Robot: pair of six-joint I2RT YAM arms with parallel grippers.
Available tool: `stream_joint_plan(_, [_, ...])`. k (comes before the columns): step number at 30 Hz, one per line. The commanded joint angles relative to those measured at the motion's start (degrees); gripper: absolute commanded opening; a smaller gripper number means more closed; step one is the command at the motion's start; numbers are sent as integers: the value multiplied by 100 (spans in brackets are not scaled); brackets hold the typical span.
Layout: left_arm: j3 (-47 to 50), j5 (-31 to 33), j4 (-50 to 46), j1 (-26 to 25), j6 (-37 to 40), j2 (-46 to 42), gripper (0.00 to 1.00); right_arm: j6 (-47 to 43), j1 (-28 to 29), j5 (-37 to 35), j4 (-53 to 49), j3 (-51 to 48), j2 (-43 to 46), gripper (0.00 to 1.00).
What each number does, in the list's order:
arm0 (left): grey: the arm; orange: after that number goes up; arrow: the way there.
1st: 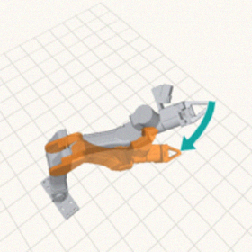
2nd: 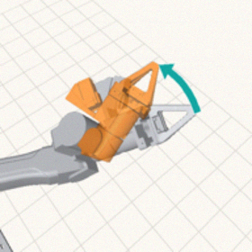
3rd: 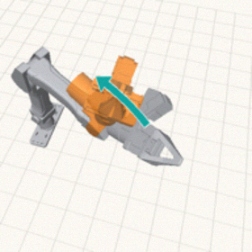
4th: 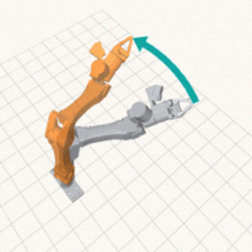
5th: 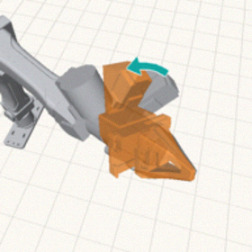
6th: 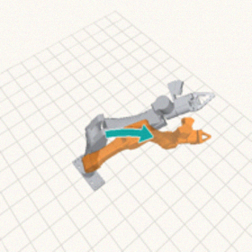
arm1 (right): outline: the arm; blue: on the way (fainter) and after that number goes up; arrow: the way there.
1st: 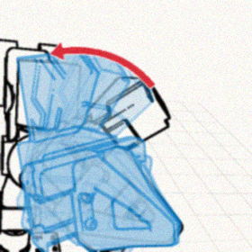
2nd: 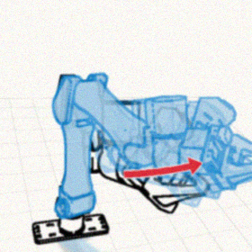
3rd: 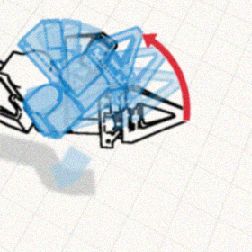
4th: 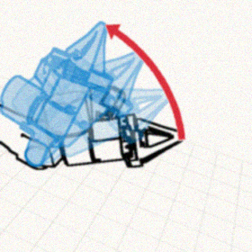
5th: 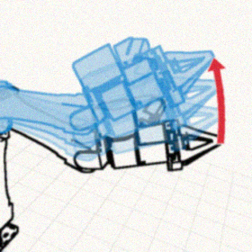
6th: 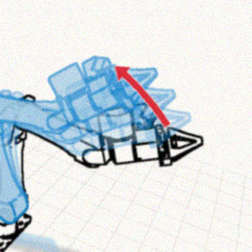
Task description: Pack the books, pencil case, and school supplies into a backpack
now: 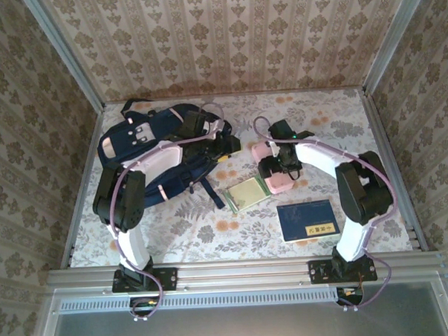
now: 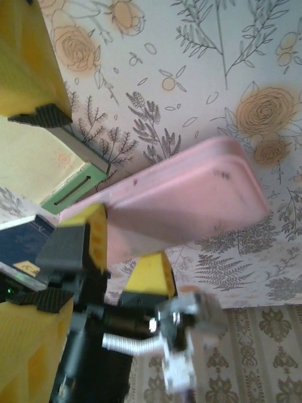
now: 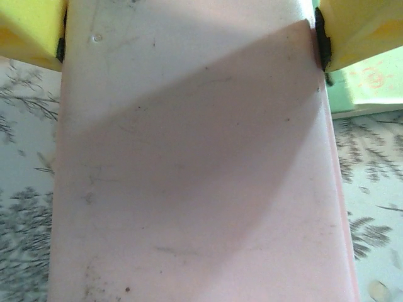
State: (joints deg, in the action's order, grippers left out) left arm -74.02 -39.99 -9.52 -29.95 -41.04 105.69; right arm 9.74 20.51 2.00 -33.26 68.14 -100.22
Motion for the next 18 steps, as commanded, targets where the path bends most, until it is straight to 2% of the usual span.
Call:
stream_joint_plan(1, [-246,-40,181,7,-293,-65,80,342,-2,123,480,-92,761,86])
stream_joint_plan(11, [-793,-369,539,-122,-703,347,82,583,95,1143,737,-212,1384,86])
stream_joint_plan(18, [-790,-584,985,-142,-957,490,78,682,261,1643,844,-282,1479,86])
